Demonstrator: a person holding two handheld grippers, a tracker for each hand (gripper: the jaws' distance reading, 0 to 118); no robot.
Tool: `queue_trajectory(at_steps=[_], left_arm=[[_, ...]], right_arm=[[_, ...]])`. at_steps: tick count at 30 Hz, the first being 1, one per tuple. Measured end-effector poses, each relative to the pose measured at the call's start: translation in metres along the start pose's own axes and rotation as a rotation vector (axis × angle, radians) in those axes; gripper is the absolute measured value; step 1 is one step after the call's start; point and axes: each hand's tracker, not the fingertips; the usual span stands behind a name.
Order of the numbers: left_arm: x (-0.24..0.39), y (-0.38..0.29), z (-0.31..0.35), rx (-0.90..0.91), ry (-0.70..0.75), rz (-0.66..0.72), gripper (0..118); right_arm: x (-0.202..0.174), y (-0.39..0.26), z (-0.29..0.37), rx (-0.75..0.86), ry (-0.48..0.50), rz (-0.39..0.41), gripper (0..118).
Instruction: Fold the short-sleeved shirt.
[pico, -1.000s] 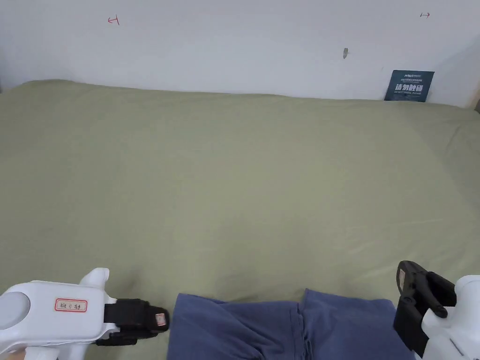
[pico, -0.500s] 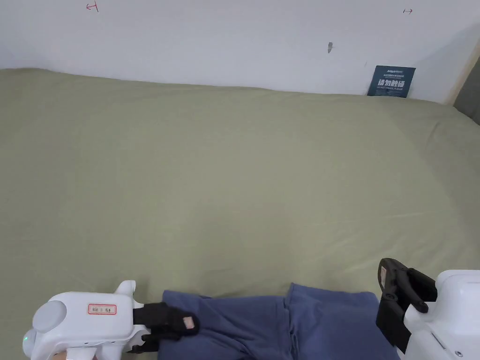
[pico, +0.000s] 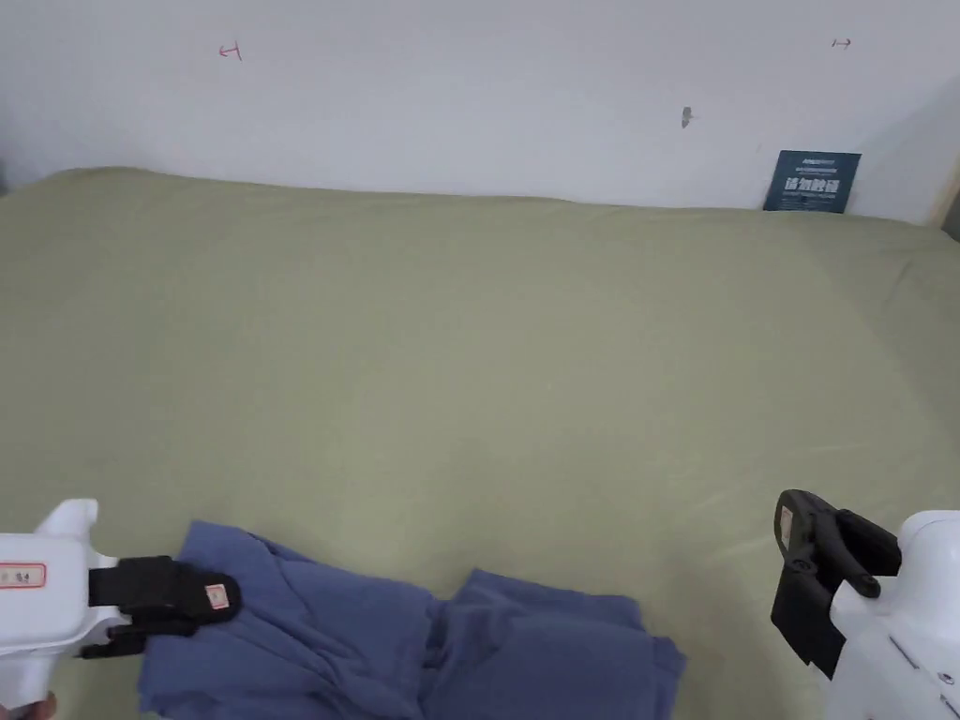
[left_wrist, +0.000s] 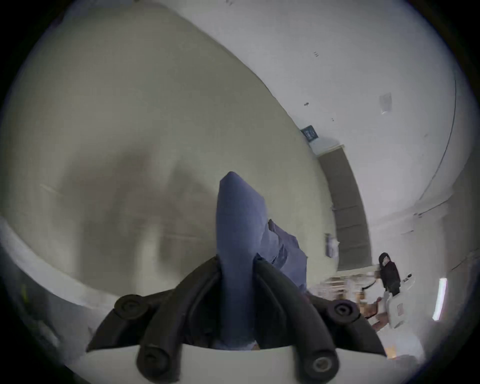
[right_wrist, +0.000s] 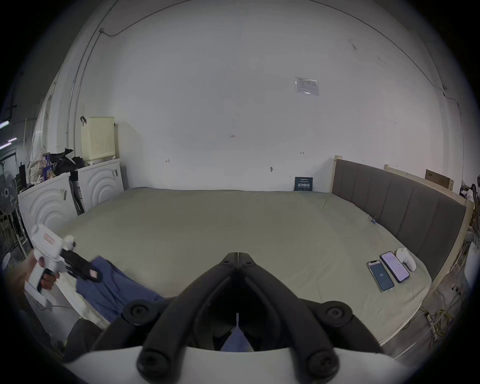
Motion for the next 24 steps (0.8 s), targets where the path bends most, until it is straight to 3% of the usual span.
queue_trajectory(at_steps=[3,9,12,20,21,22,23,24], left_arm=[[0.026,0.002,0.012,0.012,0.086,-0.086,11],[0.107,-0.017,-0.010,0.001,0.113,-0.243,11],[0.148,-0.029,-0.032,-0.018,0.155,-0.359,11],[0.212,-0.065,-0.132,-0.171,0.243,-0.480,14],[0.216,-0.072,-0.145,-0.172,0.255,-0.484,29],[0.221,-0.082,-0.159,-0.174,0.252,-0.484,63],[0.223,-0.087,-0.171,-0.188,0.237,-0.492,107],[0.224,-0.093,-0.183,-0.206,0.224,-0.497,107]], right_arm=[[0.001,0.001,0.000,0.007,0.004,-0.008,1],[0.008,0.001,0.011,0.022,0.001,-0.029,1],[0.016,0.002,0.016,0.023,-0.009,-0.029,1],[0.038,-0.006,0.026,0.017,-0.056,-0.069,1],[0.041,-0.007,0.027,0.015,-0.064,-0.076,1],[0.044,-0.008,0.028,0.011,-0.068,-0.083,1],[0.047,-0.009,0.028,0.008,-0.075,-0.088,1],[0.050,-0.010,0.029,0.007,-0.088,-0.093,1]])
